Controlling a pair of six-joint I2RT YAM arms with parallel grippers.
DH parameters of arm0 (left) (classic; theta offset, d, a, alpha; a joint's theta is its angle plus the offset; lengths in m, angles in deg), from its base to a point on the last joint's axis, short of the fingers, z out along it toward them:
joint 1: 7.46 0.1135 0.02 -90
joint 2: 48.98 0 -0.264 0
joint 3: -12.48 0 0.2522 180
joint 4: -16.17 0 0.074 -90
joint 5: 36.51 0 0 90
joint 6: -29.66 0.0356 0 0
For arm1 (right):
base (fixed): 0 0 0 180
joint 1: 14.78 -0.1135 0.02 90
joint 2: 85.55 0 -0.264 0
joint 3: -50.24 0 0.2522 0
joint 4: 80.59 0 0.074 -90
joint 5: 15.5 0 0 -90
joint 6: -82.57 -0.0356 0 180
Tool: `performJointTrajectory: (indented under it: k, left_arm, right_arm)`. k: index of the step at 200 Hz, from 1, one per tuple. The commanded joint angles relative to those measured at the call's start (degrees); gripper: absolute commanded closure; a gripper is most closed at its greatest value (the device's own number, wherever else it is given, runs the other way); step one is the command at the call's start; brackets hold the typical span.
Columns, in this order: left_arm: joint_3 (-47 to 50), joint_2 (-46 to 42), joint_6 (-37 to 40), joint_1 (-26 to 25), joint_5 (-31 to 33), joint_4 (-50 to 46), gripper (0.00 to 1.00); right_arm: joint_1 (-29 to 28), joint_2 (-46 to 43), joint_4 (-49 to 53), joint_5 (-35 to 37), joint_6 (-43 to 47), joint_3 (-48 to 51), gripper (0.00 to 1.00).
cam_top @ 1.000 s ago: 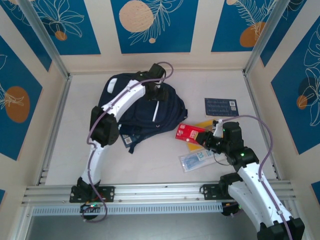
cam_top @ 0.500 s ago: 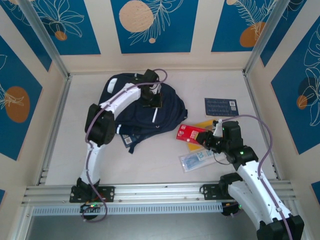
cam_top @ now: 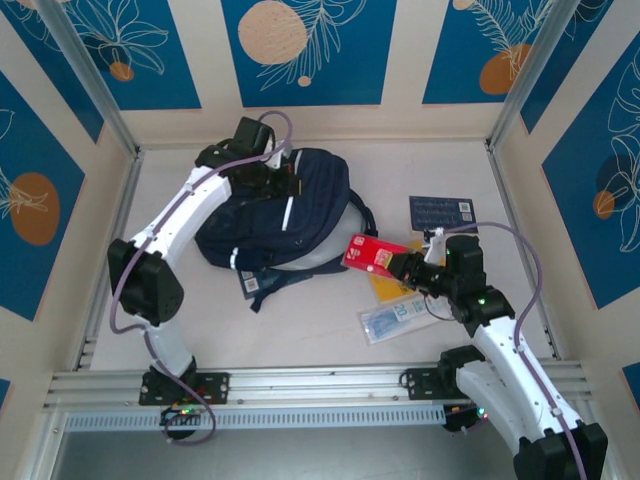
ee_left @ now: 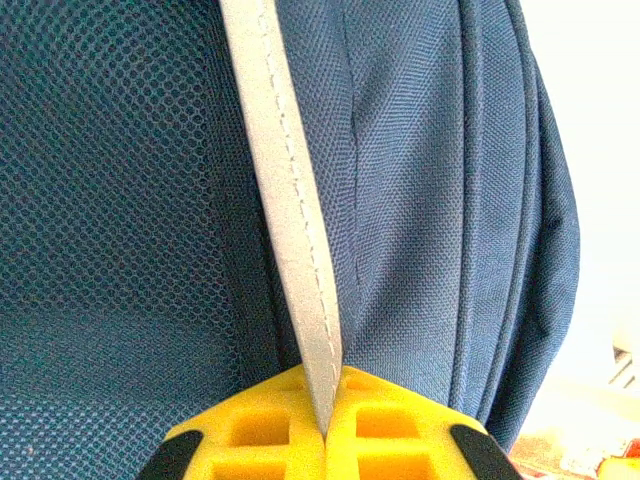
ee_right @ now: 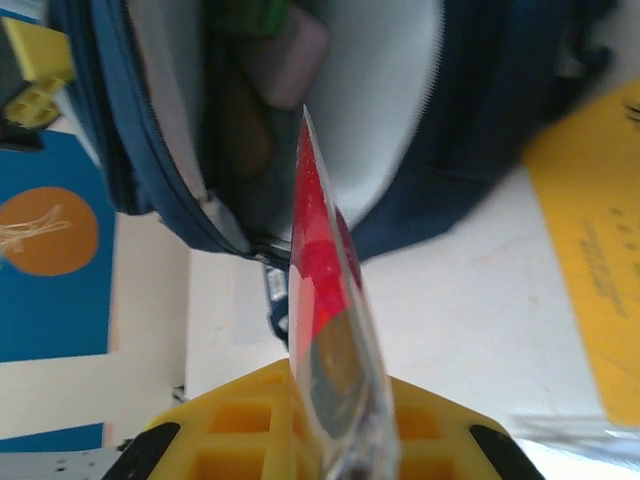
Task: Pack the student bag
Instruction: Open the student bag at the center of the table, then place the loose stationery in the student bag.
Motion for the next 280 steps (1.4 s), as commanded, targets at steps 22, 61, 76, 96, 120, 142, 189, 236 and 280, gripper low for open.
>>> performJointTrajectory:
  k: [22,61,76,96,120,142,189,236,280]
  left_arm:
    - [2.0,-8.6,2.7,1.1,-8.5,3.7,1.0]
    - [7.6,-13.4,-1.2,3.5,-16.1,10.1,1.0]
    - [8.5,-15.1,-0.5,3.8,-16.0,10.3,1.0]
    - [9.2,-16.8,0.6,3.9,-15.1,9.8,1.0]
    - [11.0,-18.1,0.8,4.0,-15.1,10.9,1.0]
    - [11.9,-18.1,0.2,4.0,-16.4,12.2,1.0]
    - [11.4,-18.2,-0.2,4.4,-16.0,12.5,1.0]
    - [10.8,-17.5,-2.2,5.4,-17.7,14.3,1.0]
    - [11.0,-15.9,-5.1,6.7,-20.7,17.0,1.0]
  right_arm:
    - [-0.5,2.2,-14.2,-5.2,-4.2,1.0,0.88]
    - [-2.4,9.7,-21.9,-5.0,-7.3,1.0,0.88]
    - [-4.0,13.8,-24.1,-4.7,-7.5,-0.3,0.88]
    - [-6.7,19.1,-26.8,-3.9,-7.7,-3.0,0.88]
    - [-10.2,26.2,-30.0,-2.8,-7.6,-6.8,0.88]
    - [-12.9,33.0,-32.7,-2.3,-8.0,-10.7,0.88]
    - [-20.6,48.7,-35.4,0.4,-9.0,-21.3,0.88]
    - [-26.5,67.5,-45.2,2.1,-16.5,-32.8,0.88]
    - [-30.9,81.8,-41.4,3.1,-17.7,-46.7,0.73]
